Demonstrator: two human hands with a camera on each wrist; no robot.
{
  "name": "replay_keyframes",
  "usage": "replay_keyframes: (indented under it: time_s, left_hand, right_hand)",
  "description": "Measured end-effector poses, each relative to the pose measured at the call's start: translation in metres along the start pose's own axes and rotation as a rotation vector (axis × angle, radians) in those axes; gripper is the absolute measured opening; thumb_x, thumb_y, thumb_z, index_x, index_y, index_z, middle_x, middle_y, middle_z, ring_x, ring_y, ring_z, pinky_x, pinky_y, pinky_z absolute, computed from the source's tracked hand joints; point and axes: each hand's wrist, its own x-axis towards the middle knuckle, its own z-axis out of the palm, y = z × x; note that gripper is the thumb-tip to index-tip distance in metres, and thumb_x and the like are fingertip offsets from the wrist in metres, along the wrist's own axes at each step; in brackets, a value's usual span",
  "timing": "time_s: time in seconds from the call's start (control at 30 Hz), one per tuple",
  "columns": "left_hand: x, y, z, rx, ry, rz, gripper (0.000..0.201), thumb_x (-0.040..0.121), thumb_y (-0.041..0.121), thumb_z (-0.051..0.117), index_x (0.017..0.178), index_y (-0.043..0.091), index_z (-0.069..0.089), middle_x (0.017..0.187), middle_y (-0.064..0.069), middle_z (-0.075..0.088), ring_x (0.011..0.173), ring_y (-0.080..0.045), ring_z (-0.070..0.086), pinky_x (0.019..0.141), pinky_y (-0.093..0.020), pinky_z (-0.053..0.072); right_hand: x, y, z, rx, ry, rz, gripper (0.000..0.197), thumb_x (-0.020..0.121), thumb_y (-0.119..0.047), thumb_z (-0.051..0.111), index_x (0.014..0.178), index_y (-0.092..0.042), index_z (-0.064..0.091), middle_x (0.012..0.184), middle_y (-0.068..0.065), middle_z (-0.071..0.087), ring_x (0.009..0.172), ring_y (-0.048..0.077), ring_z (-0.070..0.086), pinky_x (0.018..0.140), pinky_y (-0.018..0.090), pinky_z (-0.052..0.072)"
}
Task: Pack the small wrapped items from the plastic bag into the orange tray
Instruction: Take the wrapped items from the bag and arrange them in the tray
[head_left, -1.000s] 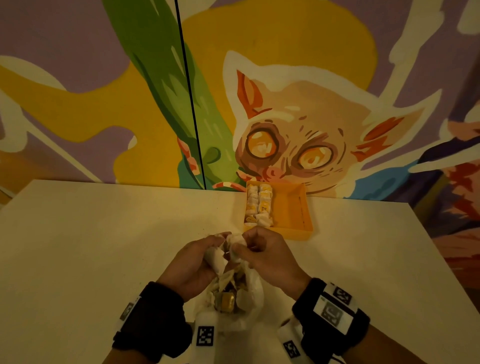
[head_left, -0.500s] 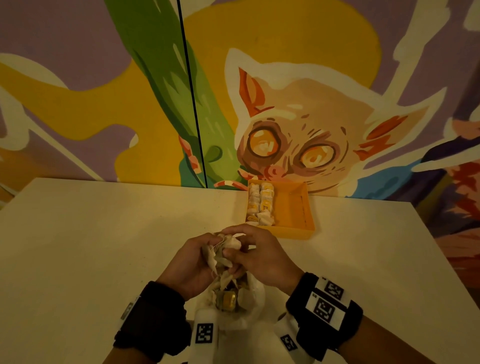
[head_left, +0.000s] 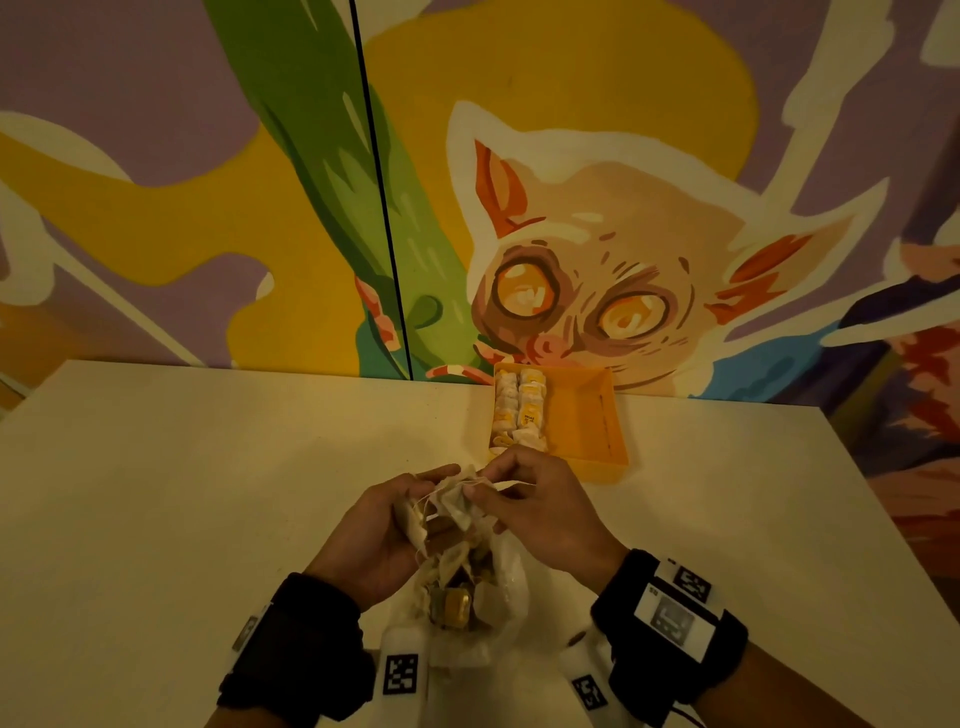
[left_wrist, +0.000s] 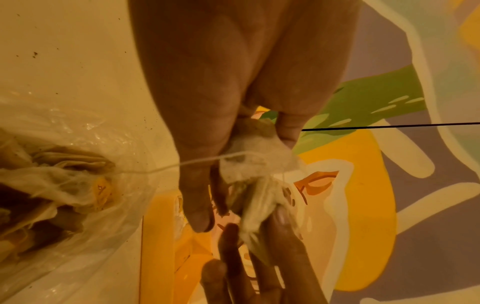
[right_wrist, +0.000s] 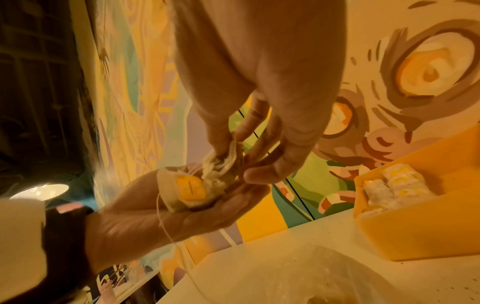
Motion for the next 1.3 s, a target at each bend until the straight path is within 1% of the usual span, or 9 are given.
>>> replay_keyframes:
  time_s: [0.17,0.33,0.47,0.63,0.83,0.93,1.03,1.1,1.3]
  left_hand:
    - [0.006,-0.004,-0.007,0.181,0.133,0.065,0.029,0.096,0.013,0.05,0.117,0.0,0.065,0.12,-0.026,0.064,0.099,-0.038,0.063,0.081,-0.042,0.053]
    - [0.0,-0.011,0.006,0.468,-0.036,0.11,0.029,0.096,0.017,0.052,0.113,-0.001,0.068,0.097,-0.019,0.068,0.074,-0.026,0.059,0.065,-0.031,0.052]
    - [0.005,-0.013,0.01,0.622,-0.023,0.188,0.022,0.093,0.011,0.057,0.102,-0.004,0.07,0.078,-0.017,0.063,0.065,-0.022,0.056,0.061,-0.028,0.049]
    - [0.015,-0.011,0.011,0.635,0.017,0.224,0.02,0.093,0.006,0.056,0.103,-0.003,0.071,0.097,-0.034,0.065,0.08,-0.032,0.061,0.072,-0.037,0.052]
    - [0.031,-0.015,0.015,0.488,0.164,0.195,0.018,0.093,0.007,0.058,0.105,-0.001,0.068,0.099,-0.023,0.072,0.077,-0.029,0.069,0.071,-0.035,0.058]
    - [0.034,-0.013,0.004,0.39,0.218,0.158,0.019,0.093,0.009,0.059,0.107,-0.002,0.066,0.099,-0.022,0.072,0.081,-0.028,0.07,0.068,-0.033,0.059]
    - [0.037,-0.012,-0.008,0.378,0.239,0.133,0.021,0.095,0.009,0.056,0.111,-0.001,0.066,0.101,-0.02,0.073,0.084,-0.028,0.07,0.075,-0.035,0.059]
    - [0.038,-0.011,-0.014,0.371,0.246,0.121,0.021,0.096,0.009,0.054,0.11,-0.001,0.066,0.101,-0.021,0.072,0.082,-0.027,0.07,0.074,-0.033,0.06]
    - [0.044,-0.008,-0.021,0.394,0.258,0.103,0.021,0.097,0.007,0.052,0.109,0.0,0.067,0.104,-0.021,0.071,0.091,-0.027,0.07,0.064,-0.025,0.06]
  right_hand:
    - [0.001,0.001,-0.012,0.003,0.02,0.022,0.019,0.08,-0.014,0.078,0.075,-0.013,0.059,0.08,0.009,0.067,0.061,0.022,0.067,0.052,0.024,0.051]
    - [0.003,0.004,-0.012,-0.022,0.022,0.08,0.018,0.08,-0.015,0.078,0.082,-0.012,0.06,0.084,0.009,0.067,0.057,0.018,0.066,0.052,0.025,0.054]
    - [0.004,0.004,-0.014,0.007,-0.049,0.19,0.025,0.081,-0.018,0.077,0.102,-0.018,0.064,0.096,0.007,0.065,0.069,0.016,0.068,0.06,0.029,0.059]
    - [0.008,0.002,-0.024,0.091,-0.162,0.186,0.023,0.085,-0.011,0.072,0.107,-0.005,0.07,0.107,0.015,0.068,0.084,0.015,0.068,0.069,0.03,0.06]
    - [0.04,0.011,-0.044,-0.008,-0.043,0.221,0.018,0.085,-0.005,0.071,0.101,0.002,0.067,0.096,0.017,0.069,0.07,0.021,0.068,0.067,0.032,0.061]
    - [0.064,0.021,-0.064,-0.146,0.013,0.207,0.013,0.083,-0.005,0.073,0.095,-0.005,0.066,0.085,0.007,0.068,0.069,0.021,0.067,0.071,0.04,0.061]
    - [0.087,0.033,-0.085,-0.4,0.062,0.195,0.012,0.082,-0.009,0.074,0.092,-0.009,0.067,0.079,-0.002,0.064,0.065,0.015,0.063,0.063,0.027,0.058]
    - [0.101,0.039,-0.094,-0.593,0.059,0.188,0.013,0.083,-0.012,0.072,0.095,-0.009,0.069,0.086,0.002,0.066,0.075,0.016,0.06,0.059,0.018,0.048]
    - [0.133,0.066,-0.089,-0.807,-0.06,0.301,0.021,0.077,-0.02,0.078,0.096,-0.017,0.07,0.107,0.004,0.068,0.093,0.02,0.062,0.069,0.025,0.044]
